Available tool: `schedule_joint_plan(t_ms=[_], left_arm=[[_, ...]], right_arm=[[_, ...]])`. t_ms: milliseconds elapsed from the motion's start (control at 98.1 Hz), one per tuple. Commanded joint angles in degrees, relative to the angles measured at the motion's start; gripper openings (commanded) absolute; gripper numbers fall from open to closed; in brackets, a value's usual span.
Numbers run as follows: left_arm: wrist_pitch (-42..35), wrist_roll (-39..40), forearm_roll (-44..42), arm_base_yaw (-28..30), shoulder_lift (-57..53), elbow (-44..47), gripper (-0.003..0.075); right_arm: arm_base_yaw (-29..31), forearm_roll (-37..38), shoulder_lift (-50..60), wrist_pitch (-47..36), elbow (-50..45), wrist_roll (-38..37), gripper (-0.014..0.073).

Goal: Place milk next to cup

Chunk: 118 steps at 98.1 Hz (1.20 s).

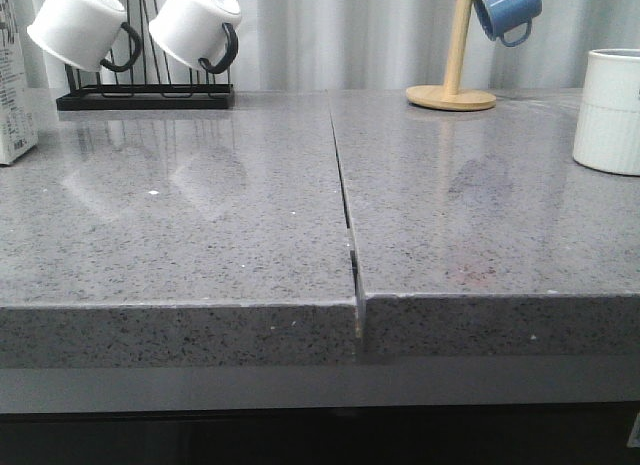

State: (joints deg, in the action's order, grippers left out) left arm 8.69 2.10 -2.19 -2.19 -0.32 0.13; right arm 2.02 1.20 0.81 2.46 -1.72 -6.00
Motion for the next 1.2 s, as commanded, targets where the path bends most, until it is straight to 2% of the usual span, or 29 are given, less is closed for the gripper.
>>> schedule_joint_plan(t_ms=[0, 785, 948, 1193], left_arm=[[-4.95, 0.58, 0.36, 0.09, -1.84, 2.28, -0.0021], [-4.95, 0.58, 0.36, 0.09, -1.84, 2.28, -0.0021], [-4.95, 0.58, 0.36, 0.09, -1.84, 2.28, -0.0021], [-4.95, 0.58, 0.36, 0.09, -1.84, 2.28, -0.0021]], right_arm=[[0.25, 0.1, 0.93, -4.83, 1.17, 0.12, -0.0069], [0.25, 0.1, 0.89, -4.83, 1.5, 0.12, -0.0069], [0.25, 0.1, 0.89, -4.11, 4.23, 0.12, -0.0069], [0.25, 0.16, -3.31, 1.61, 11.18, 0.12, -0.0069]])
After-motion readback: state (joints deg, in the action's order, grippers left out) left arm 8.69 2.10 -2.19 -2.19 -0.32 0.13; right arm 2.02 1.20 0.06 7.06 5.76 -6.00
